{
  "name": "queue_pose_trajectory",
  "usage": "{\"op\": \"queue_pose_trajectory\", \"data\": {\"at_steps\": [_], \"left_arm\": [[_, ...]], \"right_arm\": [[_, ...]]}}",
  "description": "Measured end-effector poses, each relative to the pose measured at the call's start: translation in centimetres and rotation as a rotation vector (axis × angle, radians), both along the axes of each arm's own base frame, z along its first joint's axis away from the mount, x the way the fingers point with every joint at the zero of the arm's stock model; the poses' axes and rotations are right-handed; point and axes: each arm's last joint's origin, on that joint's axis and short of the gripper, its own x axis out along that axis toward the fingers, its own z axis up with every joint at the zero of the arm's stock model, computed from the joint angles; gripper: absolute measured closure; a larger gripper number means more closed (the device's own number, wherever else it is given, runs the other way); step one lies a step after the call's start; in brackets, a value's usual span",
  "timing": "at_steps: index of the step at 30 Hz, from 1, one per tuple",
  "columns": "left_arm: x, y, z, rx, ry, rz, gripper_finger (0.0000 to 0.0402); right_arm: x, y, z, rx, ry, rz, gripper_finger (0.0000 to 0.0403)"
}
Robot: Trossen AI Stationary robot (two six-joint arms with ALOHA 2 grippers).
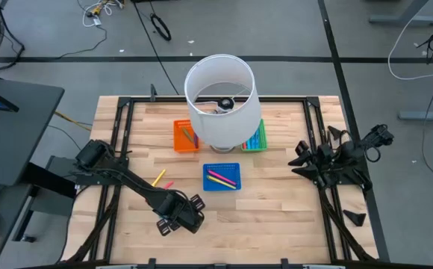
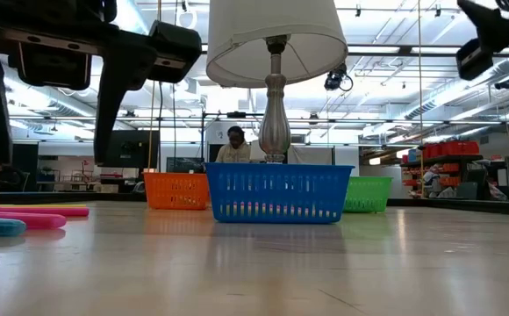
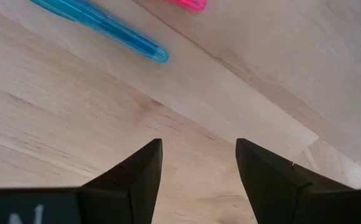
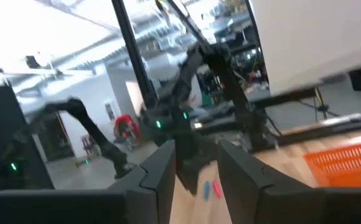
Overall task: Pick & Place Markers
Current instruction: Put the pink small highlighter pen into the orange bin
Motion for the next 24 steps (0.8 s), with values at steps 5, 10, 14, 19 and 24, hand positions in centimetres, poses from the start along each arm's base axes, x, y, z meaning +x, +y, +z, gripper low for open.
{"op": "queue_pose_trajectory", "data": {"at_steps": [5, 10, 14, 19, 24], "left_arm": [[0.0, 0.0, 0.0, -0.004, 0.003, 0.019, 0.0191], [0.0, 0.0, 0.0, -0.009, -0.001, 0.025, 0.0191], [0.2, 0.1, 0.0, -0.017, -0.010, 0.030, 0.0191], [0.9, 0.6, 0.2, -0.035, -0.040, 0.049, 0.0191], [1.4, 1.2, 0.2, -0.044, -0.055, 0.070, 0.0191]], "right_arm": [[0.3, 0.2, -1.3, -0.004, 0.039, 0.005, 0.0284], [0.5, 0.3, -2.1, -0.008, 0.061, 0.023, 0.0284], [0.5, 0.3, -2.1, -0.019, 0.064, 0.023, 0.0284], [0.5, 0.3, -2.2, -0.018, 0.072, 0.014, 0.0284], [0.5, 0.3, -2.2, -0.017, 0.072, 0.016, 0.0284]]}}
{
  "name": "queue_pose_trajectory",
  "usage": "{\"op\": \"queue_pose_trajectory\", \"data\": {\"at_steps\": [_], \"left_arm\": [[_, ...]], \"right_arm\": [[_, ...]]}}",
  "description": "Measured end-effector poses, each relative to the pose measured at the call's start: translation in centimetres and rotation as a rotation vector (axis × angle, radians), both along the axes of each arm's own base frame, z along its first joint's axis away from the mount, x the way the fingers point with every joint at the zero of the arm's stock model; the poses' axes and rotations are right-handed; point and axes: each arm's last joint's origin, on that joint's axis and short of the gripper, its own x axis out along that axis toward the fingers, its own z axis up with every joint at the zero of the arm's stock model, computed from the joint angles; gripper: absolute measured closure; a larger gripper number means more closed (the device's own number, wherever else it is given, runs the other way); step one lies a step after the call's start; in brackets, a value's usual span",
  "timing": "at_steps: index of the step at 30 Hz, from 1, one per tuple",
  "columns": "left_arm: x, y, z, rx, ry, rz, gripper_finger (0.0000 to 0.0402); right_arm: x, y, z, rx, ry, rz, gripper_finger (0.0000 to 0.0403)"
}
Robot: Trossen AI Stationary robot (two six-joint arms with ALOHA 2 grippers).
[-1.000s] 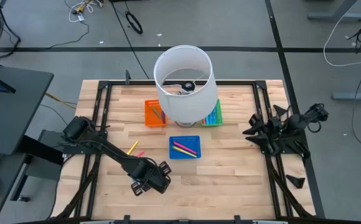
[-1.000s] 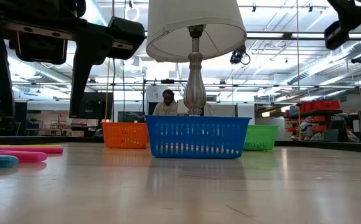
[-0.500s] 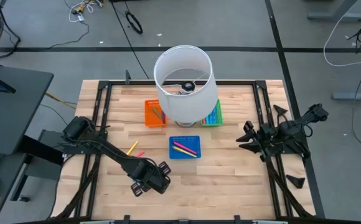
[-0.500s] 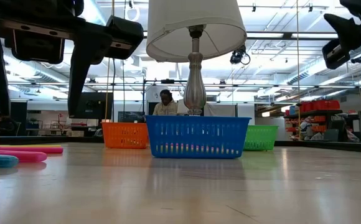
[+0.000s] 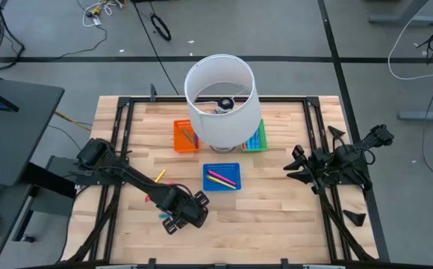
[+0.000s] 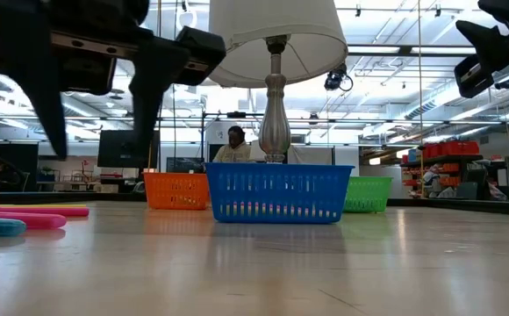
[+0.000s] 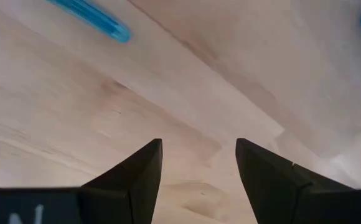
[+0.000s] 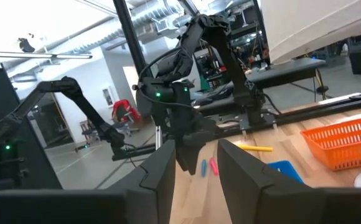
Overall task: Pick & Place Markers
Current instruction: Put the pink small highlighter pen into the orange bin
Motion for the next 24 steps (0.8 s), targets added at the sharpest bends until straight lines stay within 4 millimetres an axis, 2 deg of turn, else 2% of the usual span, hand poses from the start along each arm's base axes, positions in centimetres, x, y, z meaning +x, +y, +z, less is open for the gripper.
{"op": "queue_pose_trajectory", "data": {"at_steps": [10, 16, 24], "left_arm": [[1.1, 2.1, 0.0, -0.002, -0.006, 0.042, 0.0191], [1.8, 2.8, 0.2, -0.078, -0.012, 0.043, 0.0191], [3.3, 4.6, 0.5, -0.091, -0.096, 0.086, 0.0191]], "right_arm": [[0.0, 0.0, 0.0, 0.002, 0.000, 0.001, 0.0284], [0.0, 0.0, 0.0, 0.002, 0.000, 0.001, 0.0284], [0.0, 0.0, 0.0, 0.002, 0.000, 0.001, 0.0284]]}}
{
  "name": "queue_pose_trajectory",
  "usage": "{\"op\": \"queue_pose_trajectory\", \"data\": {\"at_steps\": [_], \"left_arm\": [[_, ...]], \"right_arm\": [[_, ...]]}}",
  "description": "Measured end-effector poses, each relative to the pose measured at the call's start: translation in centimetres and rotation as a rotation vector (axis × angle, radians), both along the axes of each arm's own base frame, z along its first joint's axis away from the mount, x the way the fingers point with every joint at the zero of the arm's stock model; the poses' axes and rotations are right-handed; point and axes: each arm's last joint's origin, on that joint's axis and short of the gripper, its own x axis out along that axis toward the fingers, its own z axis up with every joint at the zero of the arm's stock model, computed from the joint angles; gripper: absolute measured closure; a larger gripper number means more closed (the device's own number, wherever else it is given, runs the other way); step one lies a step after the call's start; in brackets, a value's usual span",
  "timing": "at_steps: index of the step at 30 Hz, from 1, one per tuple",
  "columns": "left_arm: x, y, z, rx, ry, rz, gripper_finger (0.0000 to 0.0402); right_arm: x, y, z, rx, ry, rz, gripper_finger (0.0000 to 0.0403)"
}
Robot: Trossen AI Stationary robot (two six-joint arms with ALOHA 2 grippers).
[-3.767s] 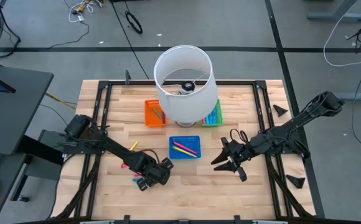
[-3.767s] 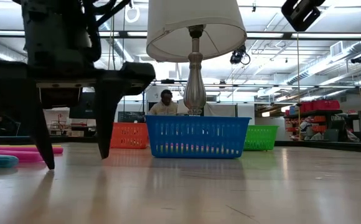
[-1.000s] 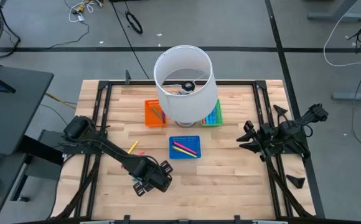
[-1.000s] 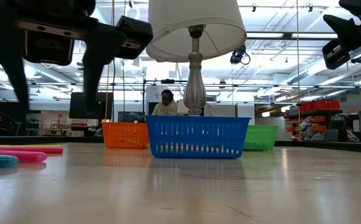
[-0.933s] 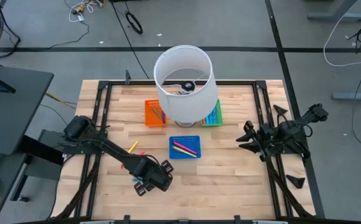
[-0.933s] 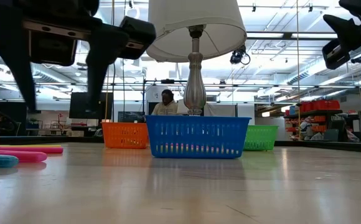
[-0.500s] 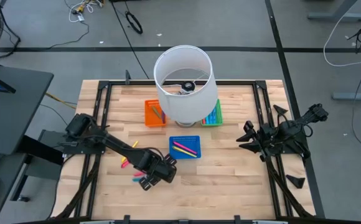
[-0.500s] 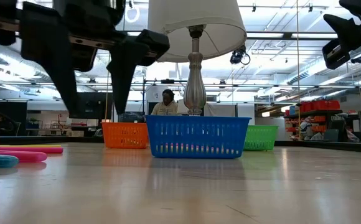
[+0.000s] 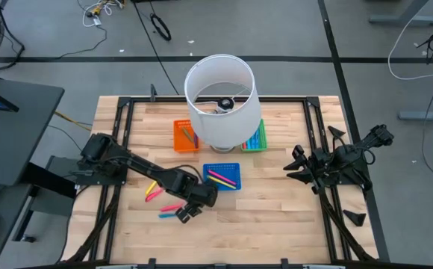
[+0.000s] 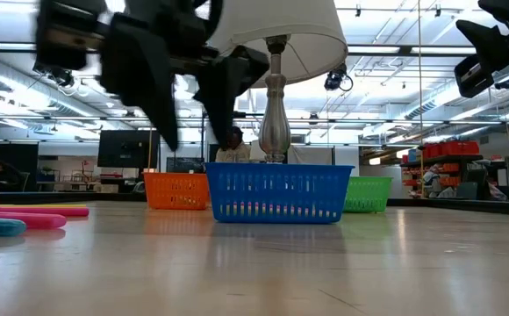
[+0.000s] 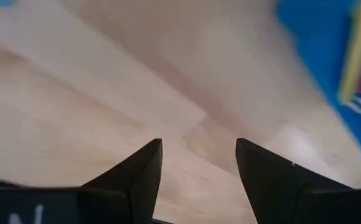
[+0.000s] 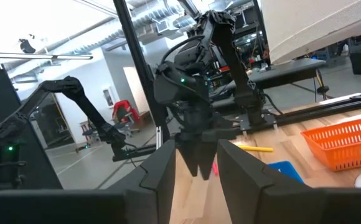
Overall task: Pick & Place Markers
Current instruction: Put the pink small highlighter pen into the orange bin
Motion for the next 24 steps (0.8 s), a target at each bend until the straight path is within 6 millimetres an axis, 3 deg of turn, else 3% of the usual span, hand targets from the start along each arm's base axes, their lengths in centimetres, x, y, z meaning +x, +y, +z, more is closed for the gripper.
{"op": "queue_pose_trajectory", "data": {"at_steps": [5, 11, 15, 24], "left_arm": [[0.4, 1.0, 0.0, 0.058, -0.022, 0.057, 0.0191], [0.6, 2.1, 0.0, -0.087, 0.043, 0.072, 0.0191], [0.4, 2.0, -0.1, -0.072, 0.051, 0.077, 0.0191], [-2.7, 1.6, 1.4, -0.024, 0.229, 0.104, 0.0191]], "right_arm": [[0.0, 0.0, 0.0, 0.000, 0.000, 0.000, 0.0284], [0.0, 0.0, 0.0, 0.000, 0.000, 0.000, 0.0284], [0.0, 0.0, 0.0, 0.000, 0.000, 0.000, 0.0284], [0.0, 0.0, 0.0, 0.000, -0.001, 0.000, 0.0284]]}}
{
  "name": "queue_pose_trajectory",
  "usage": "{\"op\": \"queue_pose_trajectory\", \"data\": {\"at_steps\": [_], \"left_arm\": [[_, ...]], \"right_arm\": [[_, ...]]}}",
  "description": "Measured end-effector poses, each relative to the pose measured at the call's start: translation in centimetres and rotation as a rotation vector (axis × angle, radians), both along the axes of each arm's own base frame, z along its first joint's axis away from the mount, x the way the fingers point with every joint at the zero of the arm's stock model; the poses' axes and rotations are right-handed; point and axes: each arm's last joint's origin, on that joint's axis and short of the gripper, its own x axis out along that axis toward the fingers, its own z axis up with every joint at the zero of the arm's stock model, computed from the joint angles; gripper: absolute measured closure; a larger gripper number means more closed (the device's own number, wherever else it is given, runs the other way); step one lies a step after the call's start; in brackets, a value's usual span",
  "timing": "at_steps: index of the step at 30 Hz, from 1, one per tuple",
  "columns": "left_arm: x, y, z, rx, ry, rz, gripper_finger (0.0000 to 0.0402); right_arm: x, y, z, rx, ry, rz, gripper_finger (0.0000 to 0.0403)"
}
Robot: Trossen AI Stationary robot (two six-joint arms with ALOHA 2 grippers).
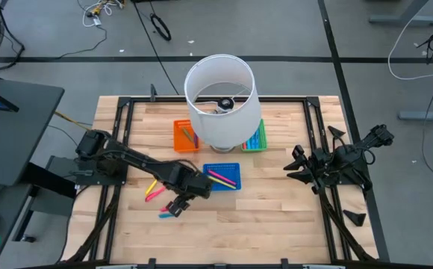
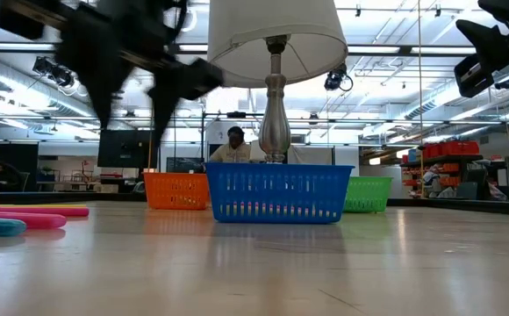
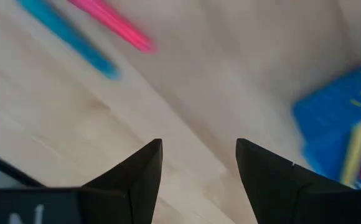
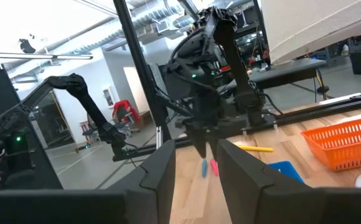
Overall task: Pick & Place Markers
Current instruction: Put the pink small highlighter pen into the orange bin
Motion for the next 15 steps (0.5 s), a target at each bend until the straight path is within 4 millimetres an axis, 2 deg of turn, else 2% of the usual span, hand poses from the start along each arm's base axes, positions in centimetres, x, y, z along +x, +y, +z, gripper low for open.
{"op": "queue_pose_trajectory", "data": {"at_steps": [2, 5, 15], "left_arm": [[-0.9, -0.3, 0.3, 0.009, 0.050, -0.011, 0.0191], [-1.2, -0.8, 0.3, -0.056, 0.085, -0.033, 0.0191], [-2.4, -0.5, -0.2, -0.048, 0.247, -0.020, 0.0191]], "right_arm": [[0.0, 0.0, 0.0, 0.000, 0.001, 0.000, 0.0284], [0.0, 0.0, 0.0, 0.000, 0.000, 0.000, 0.0284], [0.0, 0.0, 0.0, 0.000, 0.000, 0.000, 0.0284]]}}
